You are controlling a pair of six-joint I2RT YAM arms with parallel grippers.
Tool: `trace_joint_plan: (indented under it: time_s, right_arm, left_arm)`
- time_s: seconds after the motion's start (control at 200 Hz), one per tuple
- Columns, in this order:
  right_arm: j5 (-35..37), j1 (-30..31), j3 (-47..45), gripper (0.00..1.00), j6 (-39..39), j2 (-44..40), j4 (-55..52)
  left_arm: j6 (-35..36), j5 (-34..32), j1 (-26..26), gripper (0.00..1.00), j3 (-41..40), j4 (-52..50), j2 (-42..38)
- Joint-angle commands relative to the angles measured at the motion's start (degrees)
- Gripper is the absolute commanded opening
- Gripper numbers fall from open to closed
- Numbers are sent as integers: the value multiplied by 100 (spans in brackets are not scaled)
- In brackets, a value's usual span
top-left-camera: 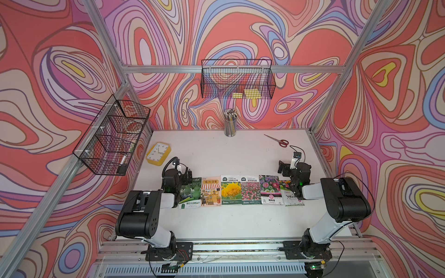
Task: Arrange the seed packets in a row
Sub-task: Reset both arms
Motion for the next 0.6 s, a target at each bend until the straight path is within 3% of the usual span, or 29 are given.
trace_joint_plan:
  time_s: [0.0, 0.441, 0.596]
  right_arm:
    - [-72, 19, -39, 98, -112, 56, 358]
    - [-42, 22, -85, 98, -80, 46, 445]
    - [-46, 23, -85, 98, -86, 50, 436]
  left_arm:
    - [122, -73, 5, 99, 48, 398, 7]
    - [229, -698, -266, 99, -116, 777, 23]
    - [203, -545, -210, 99, -53, 649, 31]
